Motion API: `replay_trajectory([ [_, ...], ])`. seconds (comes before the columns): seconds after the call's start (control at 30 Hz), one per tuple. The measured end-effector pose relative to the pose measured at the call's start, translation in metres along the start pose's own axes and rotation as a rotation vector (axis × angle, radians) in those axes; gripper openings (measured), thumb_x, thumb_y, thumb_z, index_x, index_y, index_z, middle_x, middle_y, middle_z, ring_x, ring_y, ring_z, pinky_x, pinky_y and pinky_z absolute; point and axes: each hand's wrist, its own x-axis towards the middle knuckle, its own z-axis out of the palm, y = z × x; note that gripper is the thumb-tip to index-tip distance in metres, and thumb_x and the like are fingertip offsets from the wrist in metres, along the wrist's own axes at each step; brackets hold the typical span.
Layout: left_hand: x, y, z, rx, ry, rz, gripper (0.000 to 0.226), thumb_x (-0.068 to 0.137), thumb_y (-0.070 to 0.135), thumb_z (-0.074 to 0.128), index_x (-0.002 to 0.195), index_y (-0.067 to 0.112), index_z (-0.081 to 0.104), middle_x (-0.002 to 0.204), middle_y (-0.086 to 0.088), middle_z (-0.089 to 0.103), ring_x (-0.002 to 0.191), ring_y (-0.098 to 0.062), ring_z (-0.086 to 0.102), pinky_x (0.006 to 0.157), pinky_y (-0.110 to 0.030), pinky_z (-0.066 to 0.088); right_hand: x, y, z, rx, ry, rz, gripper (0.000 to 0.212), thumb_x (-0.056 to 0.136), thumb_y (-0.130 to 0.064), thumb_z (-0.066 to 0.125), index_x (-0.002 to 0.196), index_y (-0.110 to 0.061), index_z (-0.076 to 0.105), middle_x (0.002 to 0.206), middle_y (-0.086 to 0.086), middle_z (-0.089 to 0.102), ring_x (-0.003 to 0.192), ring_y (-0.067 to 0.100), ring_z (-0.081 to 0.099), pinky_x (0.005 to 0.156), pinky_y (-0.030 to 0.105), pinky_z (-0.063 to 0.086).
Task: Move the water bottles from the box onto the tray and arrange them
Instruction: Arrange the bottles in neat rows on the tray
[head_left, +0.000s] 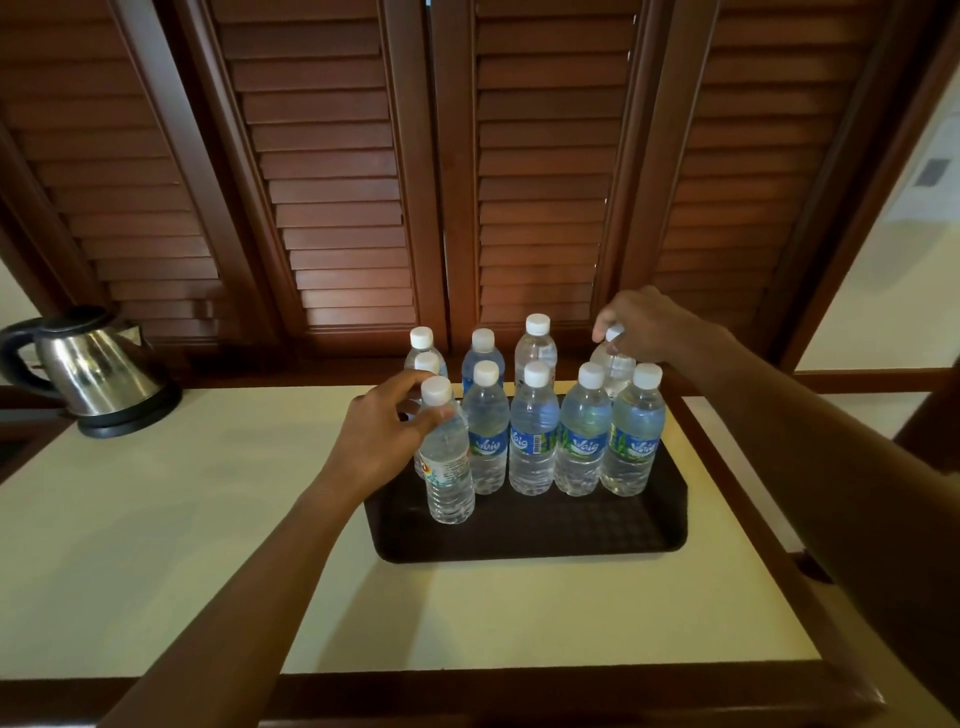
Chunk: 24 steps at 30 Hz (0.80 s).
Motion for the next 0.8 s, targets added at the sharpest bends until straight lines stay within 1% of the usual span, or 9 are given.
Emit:
replay_trajectory([
  [0.13, -0.005, 0.002, -0.004, 0.025, 0.031, -0.013, 0.036, 0.090, 0.032, 0.074, 0.123, 0.029, 0.061, 0.109, 0.020, 0.059, 0.083, 0.010, 0.055, 0.067, -0.003, 0.035, -0.006, 0.001, 0.000, 0.015, 0.057, 0.003, 0.023, 0.083, -0.011, 0.080, 0.105, -0.017, 0.079, 0.118, 0.004, 0.073, 0.110, 0.024, 0.067, 0.085, 0.029, 0.047],
  [0.27, -0.010, 0.001, -0.017, 0.056, 0.059, -0.002, 0.033, 0.089, 0.029, 0.074, 0.120, 0.029, 0.062, 0.109, 0.020, 0.060, 0.086, 0.001, 0.058, 0.068, -0.003, 0.036, -0.007, 0.002, 0.004, 0.040, 0.042, 0.032, 0.033, 0.086, -0.016, 0.078, 0.119, -0.019, 0.073, 0.127, 0.006, 0.070, 0.115, 0.026, 0.065, 0.092, 0.035, 0.049],
  [0.33, -0.012, -0.003, -0.023, 0.074, 0.067, -0.016, 0.032, 0.088, 0.029, 0.076, 0.117, 0.032, 0.060, 0.107, 0.021, 0.060, 0.087, -0.001, 0.059, 0.067, -0.005, 0.036, -0.004, 0.000, 0.004, 0.044, -0.009, 0.022, 0.039, 0.088, -0.022, 0.078, 0.126, -0.020, 0.070, 0.132, 0.006, 0.067, 0.118, 0.025, 0.063, 0.092, 0.033, 0.048],
  [0.4, -0.013, -0.008, -0.024, 0.081, 0.069, -0.055, 0.035, 0.088, 0.030, 0.076, 0.119, 0.028, 0.061, 0.110, 0.018, 0.060, 0.092, -0.006, 0.060, 0.067, -0.007, 0.037, -0.001, -0.009, 0.000, 0.043, -0.028, -0.009, 0.044, 0.088, -0.028, 0.078, 0.130, -0.018, 0.067, 0.132, 0.007, 0.067, 0.118, 0.024, 0.063, 0.090, 0.030, 0.046],
  [0.47, -0.012, -0.011, -0.024, 0.076, 0.078, -0.089, 0.036, 0.089, 0.030, 0.075, 0.122, 0.025, 0.061, 0.113, 0.015, 0.060, 0.096, -0.009, 0.060, 0.067, -0.007, 0.037, 0.003, -0.024, -0.003, 0.063, 0.022, -0.045, 0.048, 0.089, -0.030, 0.076, 0.134, -0.018, 0.063, 0.134, 0.008, 0.066, 0.121, 0.025, 0.062, 0.094, 0.033, 0.046],
  [0.53, -0.010, -0.013, -0.024, 0.073, 0.077, -0.117, 0.036, 0.090, 0.030, 0.074, 0.121, 0.024, 0.059, 0.113, 0.014, 0.059, 0.098, -0.009, 0.058, 0.067, -0.007, 0.037, 0.011, -0.041, -0.002, 0.083, 0.049, -0.099, 0.051, 0.091, -0.031, 0.074, 0.139, -0.020, 0.060, 0.140, 0.006, 0.062, 0.127, 0.025, 0.058, 0.098, 0.033, 0.043],
  [0.63, -0.006, -0.013, -0.023, 0.076, 0.053, -0.138, 0.036, 0.089, 0.031, 0.074, 0.120, 0.024, 0.058, 0.115, 0.012, 0.060, 0.098, -0.009, 0.058, 0.067, -0.007, 0.037, 0.022, -0.062, 0.011, 0.111, -0.025, -0.144, 0.055, 0.092, -0.029, 0.074, 0.144, -0.022, 0.057, 0.147, 0.002, 0.058, 0.133, 0.024, 0.054, 0.105, 0.032, 0.040],
  [0.7, -0.005, -0.013, -0.023, 0.064, 0.050, -0.138, 0.036, 0.089, 0.031, 0.075, 0.121, 0.024, 0.059, 0.118, 0.011, 0.063, 0.099, -0.009, 0.059, 0.068, -0.008, 0.038, 0.029, -0.066, 0.020, 0.132, -0.032, -0.135, 0.049, 0.092, -0.023, 0.073, 0.140, -0.022, 0.062, 0.141, 0.003, 0.063, 0.128, 0.025, 0.058, 0.108, 0.037, 0.044],
  [0.8, -0.005, -0.015, -0.023, 0.034, 0.079, -0.142, 0.035, 0.089, 0.031, 0.074, 0.121, 0.025, 0.060, 0.121, 0.009, 0.066, 0.102, -0.010, 0.060, 0.071, -0.014, 0.041, 0.035, -0.061, 0.020, 0.102, 0.010, -0.131, 0.030, 0.090, -0.021, 0.074, 0.120, -0.023, 0.072, 0.123, 0.003, 0.071, 0.117, 0.025, 0.064, 0.100, 0.043, 0.051],
])
